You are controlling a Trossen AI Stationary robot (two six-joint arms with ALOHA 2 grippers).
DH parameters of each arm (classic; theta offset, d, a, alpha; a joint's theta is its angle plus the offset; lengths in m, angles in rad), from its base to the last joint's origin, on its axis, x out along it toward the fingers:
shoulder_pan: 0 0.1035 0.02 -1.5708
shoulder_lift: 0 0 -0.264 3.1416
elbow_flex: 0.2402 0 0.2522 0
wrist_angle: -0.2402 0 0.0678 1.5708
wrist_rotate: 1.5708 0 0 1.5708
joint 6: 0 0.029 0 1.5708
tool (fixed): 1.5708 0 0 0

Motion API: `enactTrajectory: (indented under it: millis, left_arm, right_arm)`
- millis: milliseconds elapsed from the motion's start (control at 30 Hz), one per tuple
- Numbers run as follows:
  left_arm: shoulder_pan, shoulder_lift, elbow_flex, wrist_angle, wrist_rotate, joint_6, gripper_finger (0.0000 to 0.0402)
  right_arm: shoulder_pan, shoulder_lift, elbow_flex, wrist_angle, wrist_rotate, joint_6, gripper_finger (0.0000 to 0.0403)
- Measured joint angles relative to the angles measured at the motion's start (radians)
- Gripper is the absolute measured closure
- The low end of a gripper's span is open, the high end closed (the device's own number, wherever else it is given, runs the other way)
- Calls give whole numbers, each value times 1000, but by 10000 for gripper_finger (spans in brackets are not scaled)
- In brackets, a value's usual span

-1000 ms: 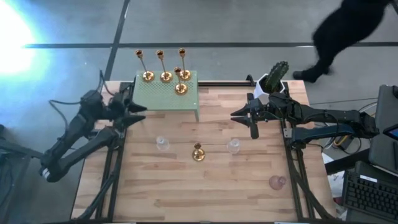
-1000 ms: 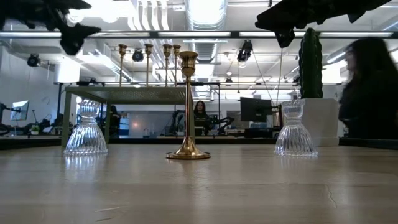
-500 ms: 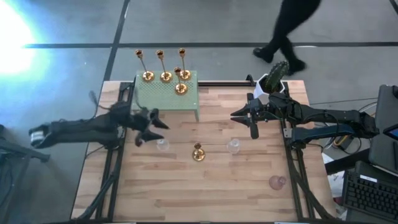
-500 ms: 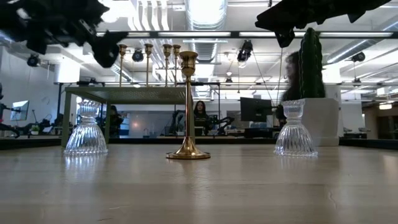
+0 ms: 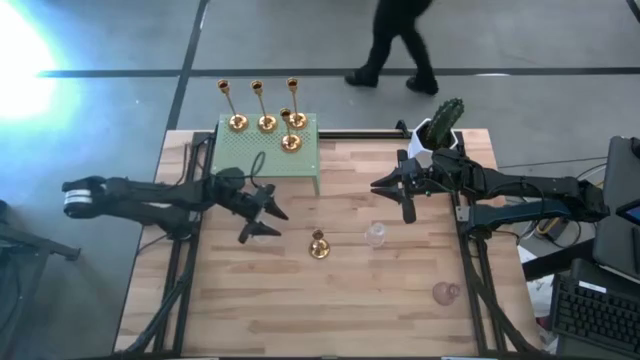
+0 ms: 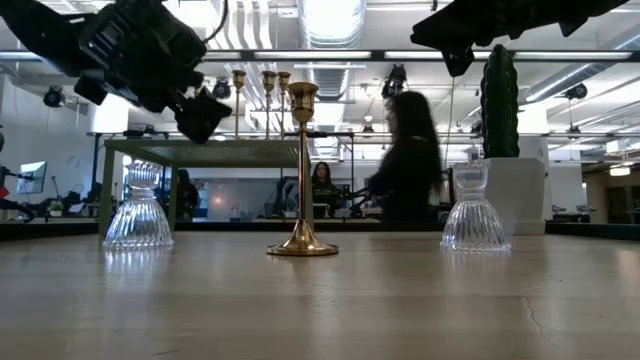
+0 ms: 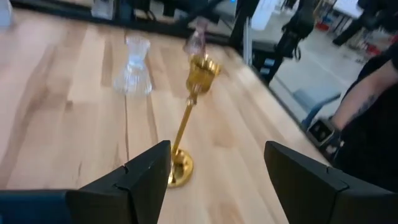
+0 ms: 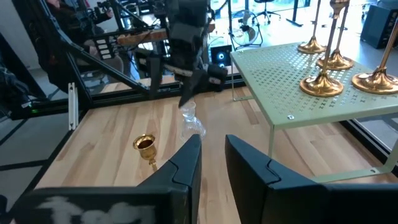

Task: Pick & Place candle stick holders
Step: Put the candle holder on the shelf

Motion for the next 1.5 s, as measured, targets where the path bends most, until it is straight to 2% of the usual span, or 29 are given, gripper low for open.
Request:
enactTrajectory:
  millis: [133, 400, 600, 1133, 1500]
  left_arm:
    - [-15, 69, 11, 9, -15, 51, 138]
    - [-75, 187, 28, 58, -129, 174, 138]
    - [-120, 254, 54, 71, -198, 211, 138]
    - [-219, 479, 222, 109, -231, 241, 138]
    - [-220, 548, 291, 109, -231, 241, 148]
  right_arm:
    - [0, 0, 0, 0, 0, 0, 325]
    - [0, 0, 0, 0, 0, 0, 314]
    - [0, 0, 0, 0, 0, 0, 313]
    - [0, 0, 0, 0, 0, 0, 340]
    - [0, 0, 0, 0, 0, 0, 326]
